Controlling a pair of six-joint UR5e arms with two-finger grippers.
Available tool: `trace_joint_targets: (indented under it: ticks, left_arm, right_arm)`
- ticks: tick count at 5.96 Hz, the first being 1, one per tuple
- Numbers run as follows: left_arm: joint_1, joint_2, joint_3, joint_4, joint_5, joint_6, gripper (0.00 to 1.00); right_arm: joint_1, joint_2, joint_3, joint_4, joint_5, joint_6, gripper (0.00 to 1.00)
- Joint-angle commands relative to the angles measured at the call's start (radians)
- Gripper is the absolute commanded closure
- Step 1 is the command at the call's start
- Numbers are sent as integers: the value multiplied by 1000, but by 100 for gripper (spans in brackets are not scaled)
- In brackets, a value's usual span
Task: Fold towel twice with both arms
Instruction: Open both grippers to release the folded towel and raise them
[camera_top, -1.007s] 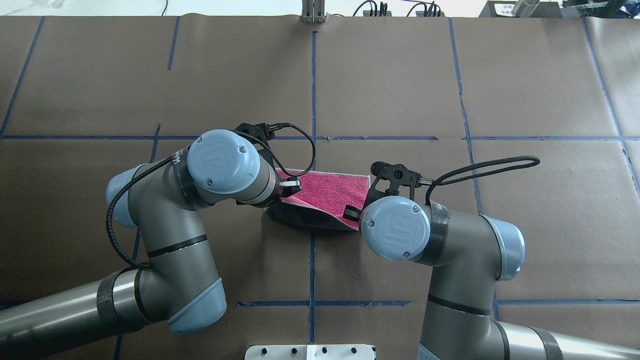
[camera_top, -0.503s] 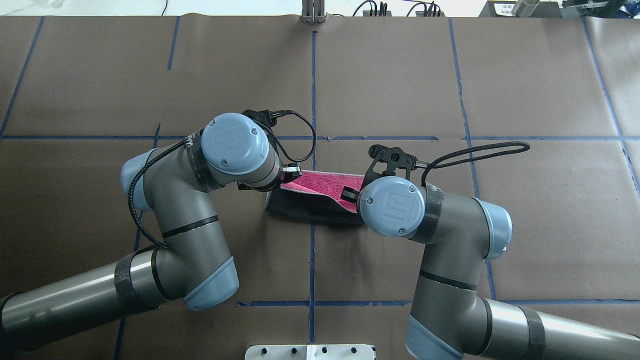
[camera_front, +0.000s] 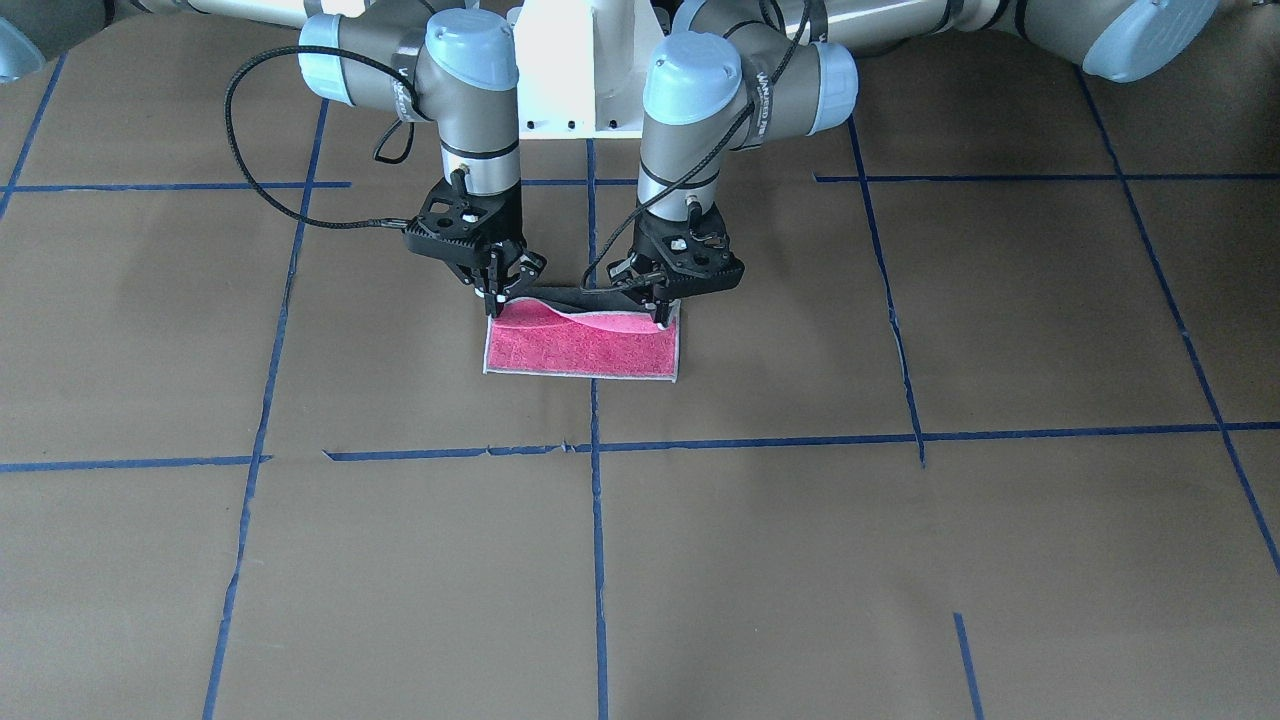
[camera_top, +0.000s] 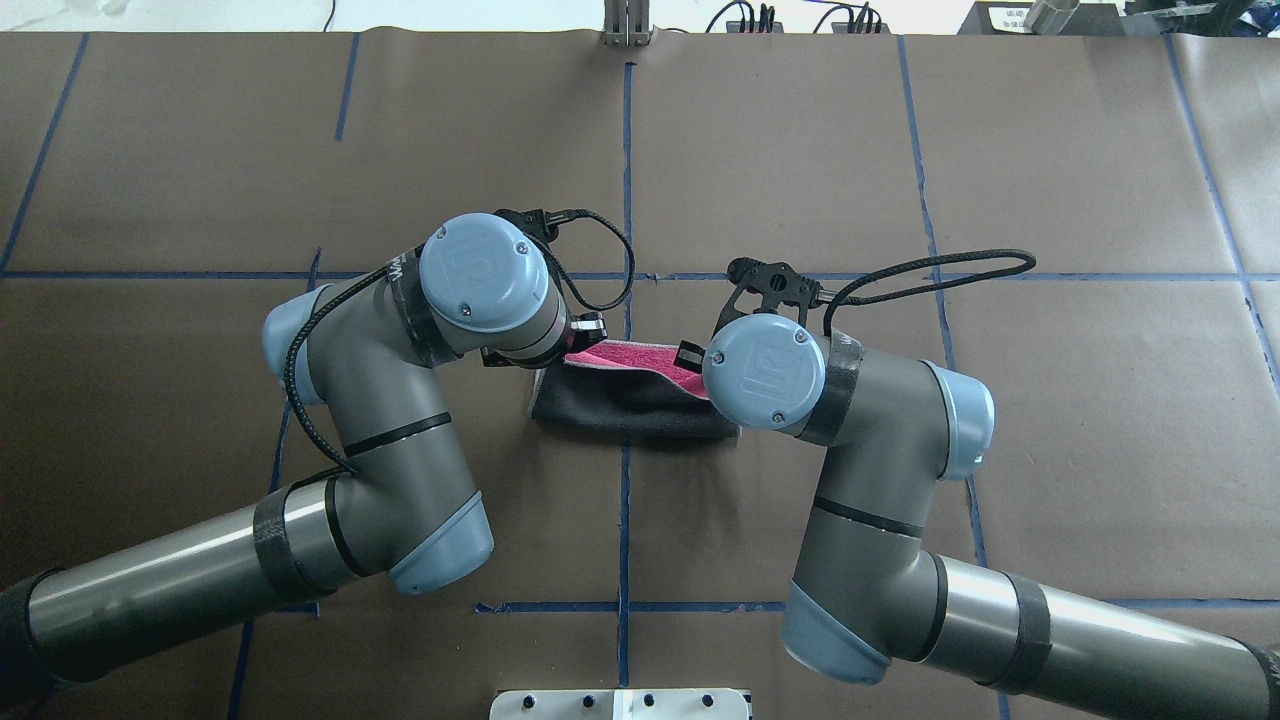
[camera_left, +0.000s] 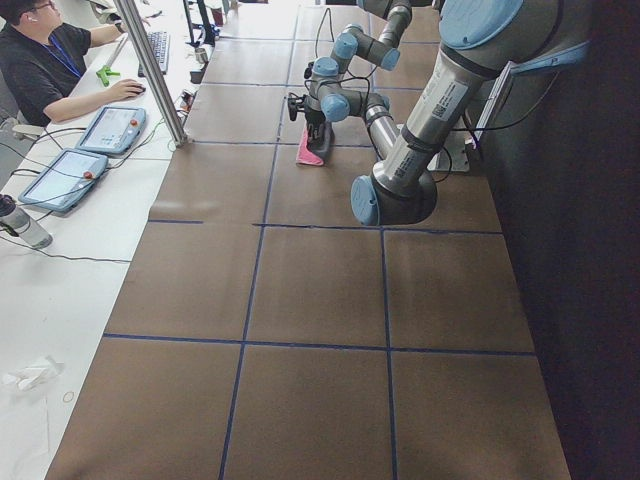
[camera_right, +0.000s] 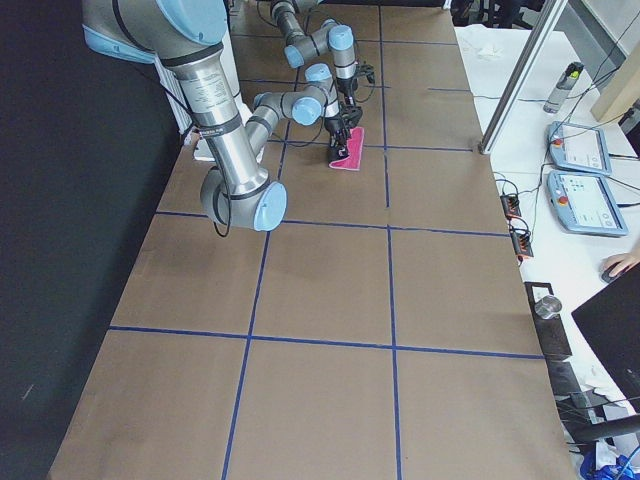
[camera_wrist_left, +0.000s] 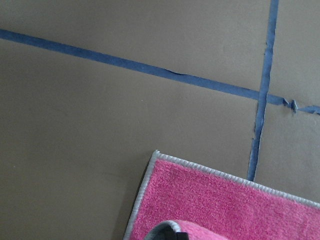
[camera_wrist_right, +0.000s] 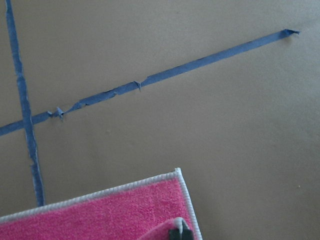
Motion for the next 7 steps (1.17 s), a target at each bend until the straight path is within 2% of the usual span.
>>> trace_joint_targets:
  ticks: [1, 2, 3, 5, 6, 7]
  left_arm:
    - [-33, -22, 81, -48, 0, 35, 62]
    - [-59, -22, 101, -48, 0, 66, 30]
    - [-85, -22, 102, -50, -8, 136, 0]
    - [-83, -8, 65, -50, -50, 161, 0]
    - [-74, 50, -10, -50, -75, 217, 0]
    - [-51, 128, -83, -95, -78, 228, 0]
  right_arm:
    - [31, 8, -34, 3, 11, -37, 37]
    - [66, 63, -122, 29, 11, -73, 0]
    - [125, 97, -173, 34, 81, -148, 0]
    - [217, 85, -164, 37, 254, -321, 0]
    - [259, 55, -131, 37, 308, -398, 0]
    - [309, -9, -58, 36, 368, -490, 0]
